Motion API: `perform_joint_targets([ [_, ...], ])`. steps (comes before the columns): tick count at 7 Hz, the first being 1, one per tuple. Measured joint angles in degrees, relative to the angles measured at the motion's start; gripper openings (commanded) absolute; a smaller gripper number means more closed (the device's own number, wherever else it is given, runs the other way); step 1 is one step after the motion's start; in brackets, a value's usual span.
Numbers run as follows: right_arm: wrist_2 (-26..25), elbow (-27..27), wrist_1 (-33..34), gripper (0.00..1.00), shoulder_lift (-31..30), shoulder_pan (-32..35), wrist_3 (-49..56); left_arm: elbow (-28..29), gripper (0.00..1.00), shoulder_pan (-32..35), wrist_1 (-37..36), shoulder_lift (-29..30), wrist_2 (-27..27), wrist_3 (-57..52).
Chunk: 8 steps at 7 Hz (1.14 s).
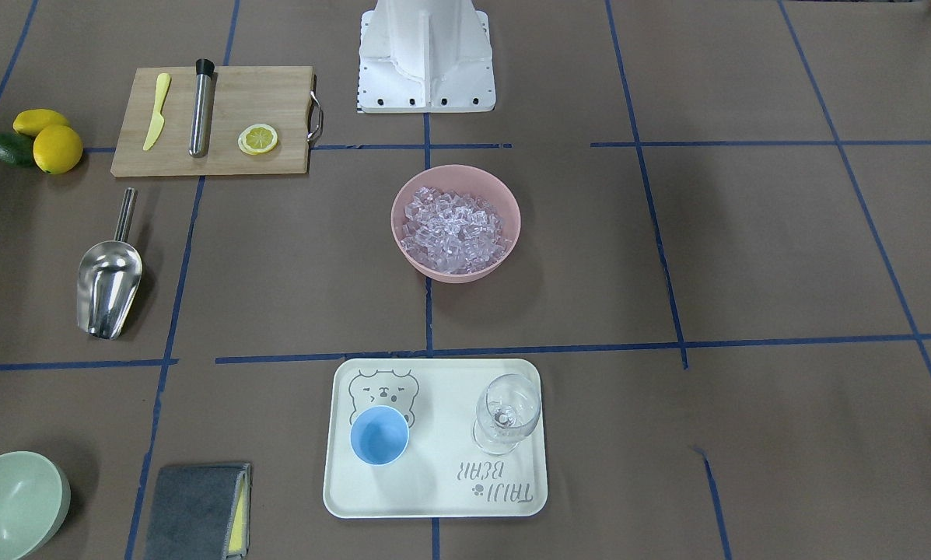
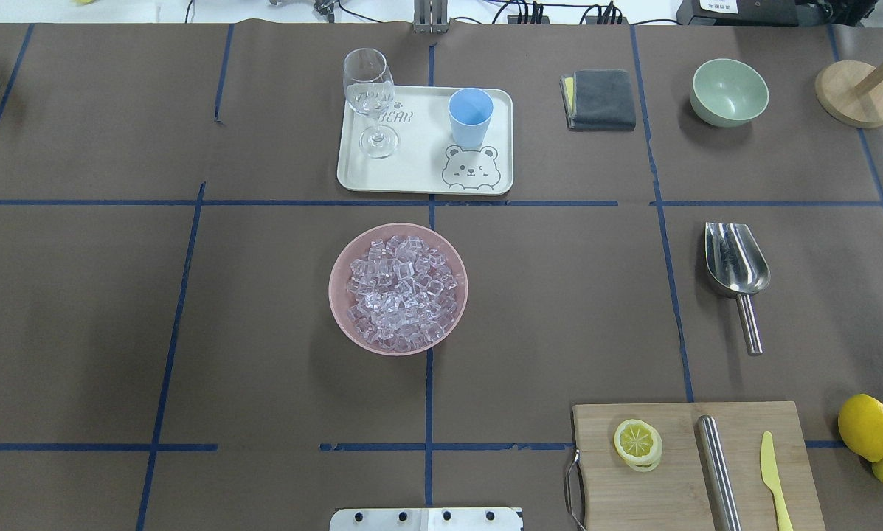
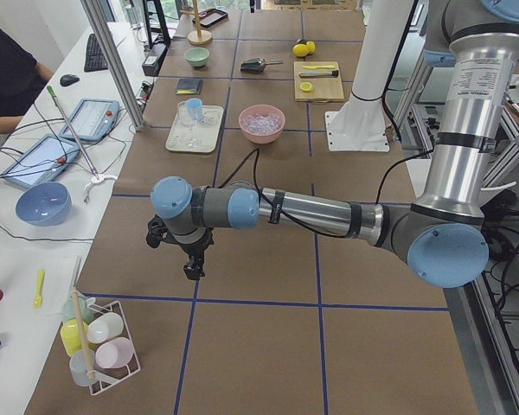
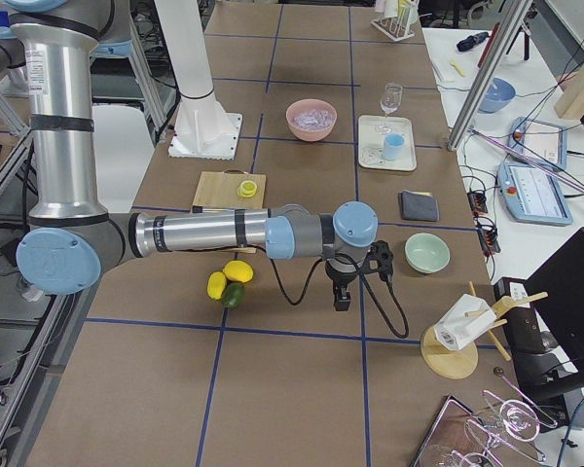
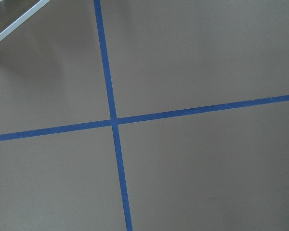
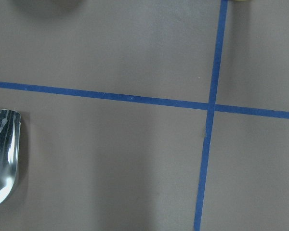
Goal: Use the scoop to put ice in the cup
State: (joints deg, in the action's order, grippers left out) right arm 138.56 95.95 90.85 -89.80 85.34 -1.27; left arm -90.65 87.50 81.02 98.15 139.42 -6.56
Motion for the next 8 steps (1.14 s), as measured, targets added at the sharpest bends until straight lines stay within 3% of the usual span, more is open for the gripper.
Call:
perform_joint_targets([
  [3, 0.5, 0.0, -0.4, 1.00, 0.0, -0.1, 0.0, -1.3, 1.00, 0.0, -0.2, -0.5, -1.9, -0.3],
  [5, 0.6, 0.1, -0.7, 1.00, 0.1, -0.3, 0.0, -3.2, 1.00, 0.1, 0.1, -1.4, -6.3, -0.4],
  [8, 1.3, 0.3, -10.7, 1.00, -2.9, -2.4, -0.2, -4.1, 1.00, 0.0, 2.3, -1.8, -7.1, -0.1],
])
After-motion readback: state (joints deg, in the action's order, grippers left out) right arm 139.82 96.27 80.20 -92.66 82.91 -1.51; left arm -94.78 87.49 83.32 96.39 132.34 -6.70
